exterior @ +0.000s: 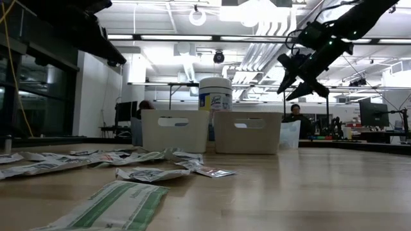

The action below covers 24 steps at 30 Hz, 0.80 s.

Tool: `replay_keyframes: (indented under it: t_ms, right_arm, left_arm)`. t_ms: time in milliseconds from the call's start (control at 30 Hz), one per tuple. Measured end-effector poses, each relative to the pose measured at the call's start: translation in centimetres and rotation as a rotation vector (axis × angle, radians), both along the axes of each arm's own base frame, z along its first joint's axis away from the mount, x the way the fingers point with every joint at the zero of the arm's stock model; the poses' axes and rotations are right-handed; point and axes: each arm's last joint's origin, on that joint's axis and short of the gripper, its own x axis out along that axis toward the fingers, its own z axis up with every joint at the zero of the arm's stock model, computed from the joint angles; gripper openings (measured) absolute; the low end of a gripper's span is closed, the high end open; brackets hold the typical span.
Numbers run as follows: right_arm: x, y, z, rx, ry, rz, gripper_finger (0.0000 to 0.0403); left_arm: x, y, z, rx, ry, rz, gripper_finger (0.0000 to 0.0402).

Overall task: Pick & Place First Aid Supplies
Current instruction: Put the band aid into the transparent bin

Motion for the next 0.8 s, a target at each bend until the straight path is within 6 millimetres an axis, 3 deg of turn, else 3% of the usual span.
replay_keyframes:
  t_ms: [233, 367, 667, 800]
  right_arm:
    - [-0.1, 1.4, 1.1, -0.033, 0.006, 0.054, 0.0190]
    - [0.2, 2.1, 1.6, -0.045, -0.015, 0.092, 0.0190]
    - [1.0, 3.0, 1.8, -0.054, -0.019, 0.152, 0.0190]
    - [1.3, 3.2, 1.8, -0.053, -0.020, 0.166, 0.0190]
  left_arm:
    - [0.3, -0.5, -1.0, -0.086, 0.101, -0.130, 0.0111]
    - [1.4, -0.9, -1.6, -0.120, 0.116, -0.153, 0.0111]
    - [5.5, -2.2, -5.1, 0.150, 0.316, -0.538, 0.0111]
    - [6.3, -2.3, -7.0, 0.202, 0.427, -0.575, 0.0111]
